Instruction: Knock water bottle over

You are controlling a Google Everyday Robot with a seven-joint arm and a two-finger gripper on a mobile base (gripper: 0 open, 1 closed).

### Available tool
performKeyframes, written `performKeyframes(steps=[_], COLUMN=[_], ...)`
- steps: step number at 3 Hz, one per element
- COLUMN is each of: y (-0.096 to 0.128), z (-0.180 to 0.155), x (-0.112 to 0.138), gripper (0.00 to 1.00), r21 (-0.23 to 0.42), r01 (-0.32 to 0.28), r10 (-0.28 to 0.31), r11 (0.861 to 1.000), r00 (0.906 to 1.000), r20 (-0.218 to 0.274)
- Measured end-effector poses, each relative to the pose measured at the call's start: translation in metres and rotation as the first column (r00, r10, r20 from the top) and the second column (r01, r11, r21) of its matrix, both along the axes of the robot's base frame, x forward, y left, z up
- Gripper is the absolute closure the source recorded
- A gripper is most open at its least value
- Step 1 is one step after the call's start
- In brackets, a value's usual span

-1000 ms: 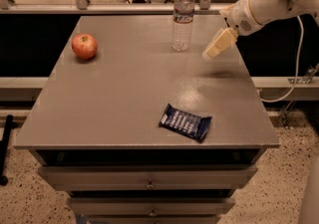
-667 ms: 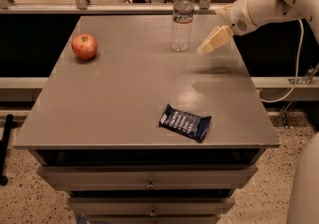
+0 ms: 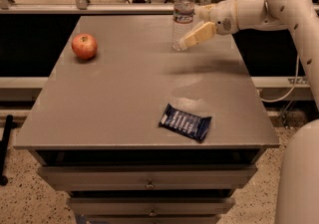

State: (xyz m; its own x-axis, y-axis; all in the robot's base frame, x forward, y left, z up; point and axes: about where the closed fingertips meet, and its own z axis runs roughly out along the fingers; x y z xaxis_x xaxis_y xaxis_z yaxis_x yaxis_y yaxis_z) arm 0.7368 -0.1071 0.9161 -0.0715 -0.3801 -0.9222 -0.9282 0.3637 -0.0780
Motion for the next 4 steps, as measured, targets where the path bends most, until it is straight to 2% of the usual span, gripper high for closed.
performKeyframes(steps=[1,2,3,4], y=[0.025,0.044,0.049,0.041], z=[0.011,0.021,0.030,0.030], x=[-0.010,-0.025,-0.045,-0.062], gripper=[0.00,0.00,0.00,0.00], r21=[0.066,0.118,0.151,0.156], r01=[-0.061,-0.124,-0.174,-0.182], r10=[0.061,0.123,0.170,0.179], r11=[0.996,0.985,0.973,0.971], r00=[0.9981,0.9922,0.9847,0.9832], r20=[0.008,0.021,0.037,0.035])
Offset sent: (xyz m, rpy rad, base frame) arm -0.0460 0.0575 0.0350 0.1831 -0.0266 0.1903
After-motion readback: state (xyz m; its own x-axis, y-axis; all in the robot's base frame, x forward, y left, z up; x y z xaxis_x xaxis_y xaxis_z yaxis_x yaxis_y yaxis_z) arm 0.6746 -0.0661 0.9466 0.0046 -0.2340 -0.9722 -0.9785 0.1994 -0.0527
